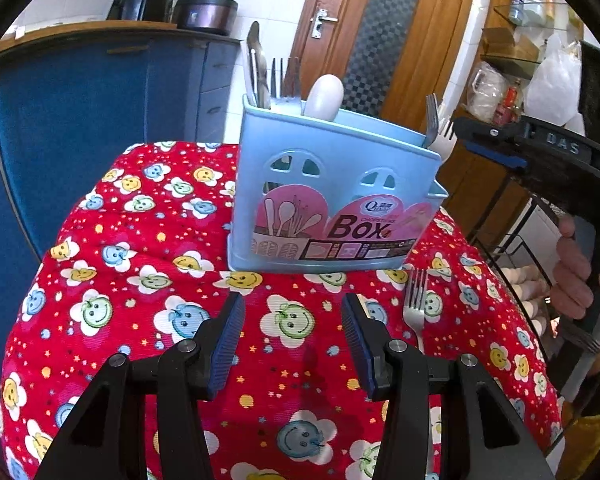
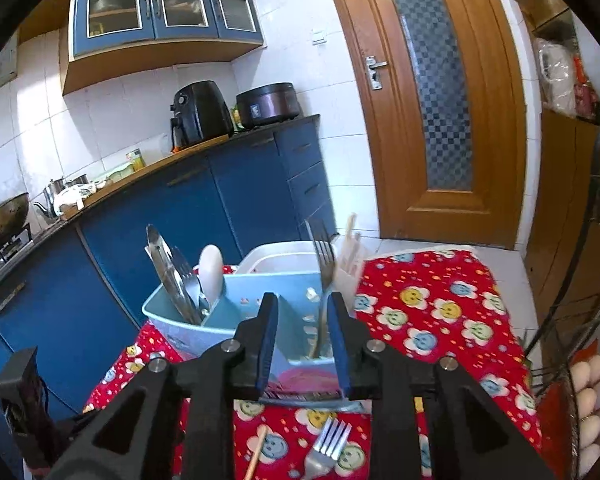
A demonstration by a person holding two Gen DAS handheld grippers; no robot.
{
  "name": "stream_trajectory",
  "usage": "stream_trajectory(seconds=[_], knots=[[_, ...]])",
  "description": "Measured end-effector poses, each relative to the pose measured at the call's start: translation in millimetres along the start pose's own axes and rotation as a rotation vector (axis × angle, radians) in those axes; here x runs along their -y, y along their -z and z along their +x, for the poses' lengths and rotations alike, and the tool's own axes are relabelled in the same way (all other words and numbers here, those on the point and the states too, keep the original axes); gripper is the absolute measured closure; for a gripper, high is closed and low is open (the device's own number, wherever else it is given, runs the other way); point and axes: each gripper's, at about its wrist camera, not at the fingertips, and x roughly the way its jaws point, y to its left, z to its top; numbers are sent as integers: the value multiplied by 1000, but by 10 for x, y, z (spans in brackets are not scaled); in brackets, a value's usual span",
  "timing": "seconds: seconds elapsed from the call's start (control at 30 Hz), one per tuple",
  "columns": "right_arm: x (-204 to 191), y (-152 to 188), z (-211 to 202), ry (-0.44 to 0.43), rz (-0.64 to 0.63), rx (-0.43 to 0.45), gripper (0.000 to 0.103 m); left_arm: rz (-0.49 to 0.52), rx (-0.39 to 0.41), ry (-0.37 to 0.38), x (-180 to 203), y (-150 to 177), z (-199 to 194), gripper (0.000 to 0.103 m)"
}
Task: Organize utensils
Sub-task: 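Grasp a wooden chopstick with the left tool while the right tool grasps a silver fork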
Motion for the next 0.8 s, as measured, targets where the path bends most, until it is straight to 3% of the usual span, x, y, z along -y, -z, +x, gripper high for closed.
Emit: stream_trajectory(seconds=[0.17,0.4,0.8], knots=[[63,183,-133,31,6,-45,66,10,-18,23,79,6,27,52],[220,488,-260,70,72,-94,62,31,-74,65,228,76,102,52],[372,882,-308,109,130,-150,57,75,-151,68,403,167,250,52]])
